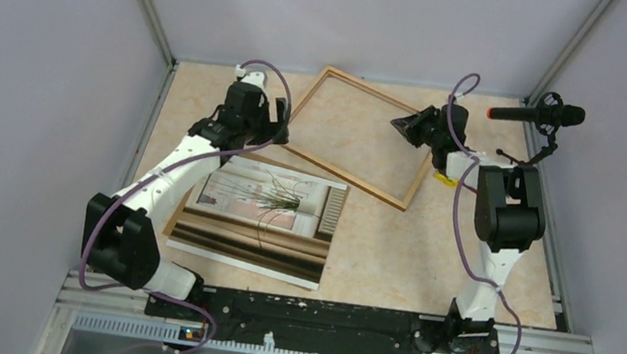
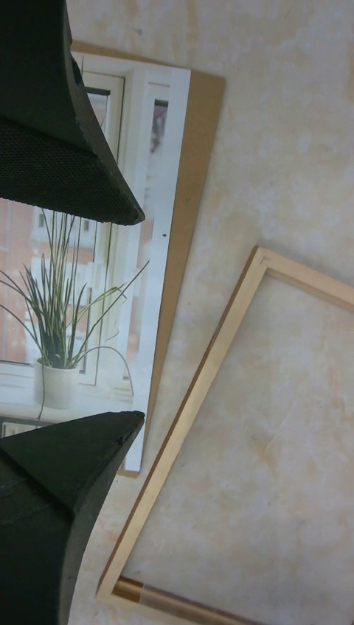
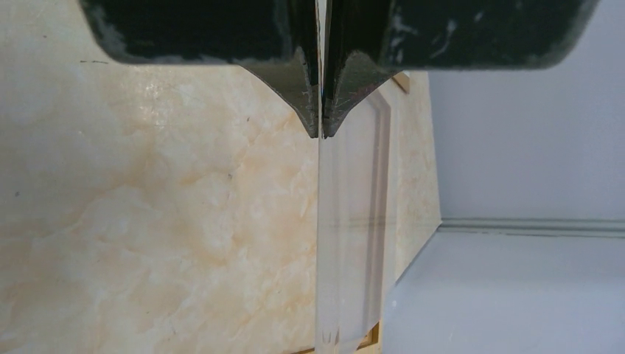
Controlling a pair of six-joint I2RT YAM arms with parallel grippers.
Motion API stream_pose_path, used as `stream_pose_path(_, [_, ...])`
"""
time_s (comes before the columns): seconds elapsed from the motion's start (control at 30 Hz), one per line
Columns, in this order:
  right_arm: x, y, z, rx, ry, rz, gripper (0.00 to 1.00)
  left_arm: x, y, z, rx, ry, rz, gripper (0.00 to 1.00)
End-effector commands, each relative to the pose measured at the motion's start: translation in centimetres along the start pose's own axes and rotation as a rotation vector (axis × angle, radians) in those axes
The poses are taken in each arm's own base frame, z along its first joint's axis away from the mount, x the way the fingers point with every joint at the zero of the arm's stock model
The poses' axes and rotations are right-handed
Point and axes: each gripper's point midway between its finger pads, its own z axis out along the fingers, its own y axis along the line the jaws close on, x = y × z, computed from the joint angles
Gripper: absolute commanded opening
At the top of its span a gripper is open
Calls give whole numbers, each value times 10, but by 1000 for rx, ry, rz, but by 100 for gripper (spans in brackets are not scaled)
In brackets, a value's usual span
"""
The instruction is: Put the photo into the frame
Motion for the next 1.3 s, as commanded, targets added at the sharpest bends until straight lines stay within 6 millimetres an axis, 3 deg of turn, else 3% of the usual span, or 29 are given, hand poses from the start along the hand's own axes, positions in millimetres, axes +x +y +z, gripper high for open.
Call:
stream_pose_path(0.0, [-40, 12, 5, -12, -143, -19, 0, -14, 20, 2, -123, -71, -43, 99])
stream_pose_path(0.53, [-41, 6, -10, 24, -176, -2, 0, 1, 41, 6, -174, -118, 6, 99])
stream_pose_path(1.0, [-44, -5, -28, 48, -201, -7, 0, 5, 39, 9, -155, -115, 8, 99])
stream_pose_path(1.27, [-39, -7, -28, 34, -172, 7, 0, 7, 39, 9, -155, -110, 11, 99])
